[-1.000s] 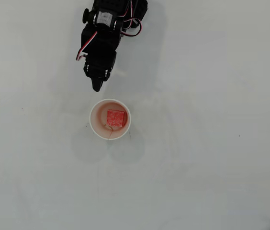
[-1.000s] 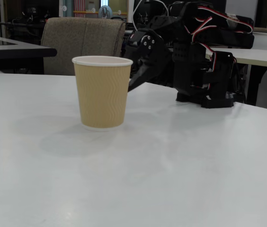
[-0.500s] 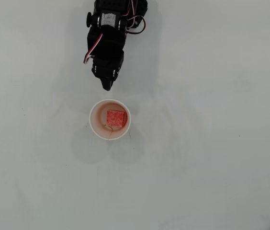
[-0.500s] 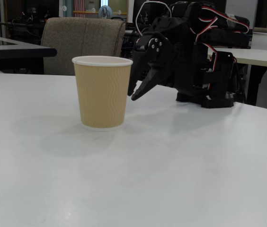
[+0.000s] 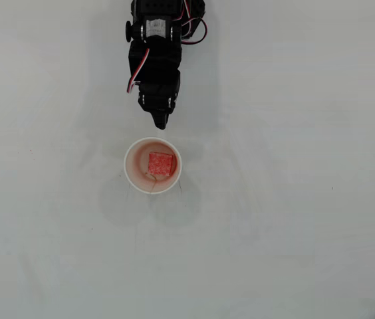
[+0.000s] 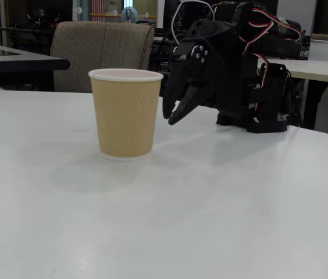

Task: Grasp a red cube and put it in the cup.

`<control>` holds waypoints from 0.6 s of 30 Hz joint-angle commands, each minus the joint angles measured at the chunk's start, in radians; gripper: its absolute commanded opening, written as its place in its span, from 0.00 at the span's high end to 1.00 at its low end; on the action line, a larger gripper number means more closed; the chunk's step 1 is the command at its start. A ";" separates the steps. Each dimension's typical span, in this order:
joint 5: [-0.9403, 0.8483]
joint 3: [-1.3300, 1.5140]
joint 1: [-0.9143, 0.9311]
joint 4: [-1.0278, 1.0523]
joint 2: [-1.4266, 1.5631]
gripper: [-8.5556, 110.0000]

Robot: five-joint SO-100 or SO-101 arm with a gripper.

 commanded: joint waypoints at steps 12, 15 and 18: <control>0.006 0.054 -0.040 -0.034 0.017 0.93; 0.006 0.054 -0.040 -0.034 0.017 0.93; 0.006 0.054 -0.040 -0.034 0.017 0.93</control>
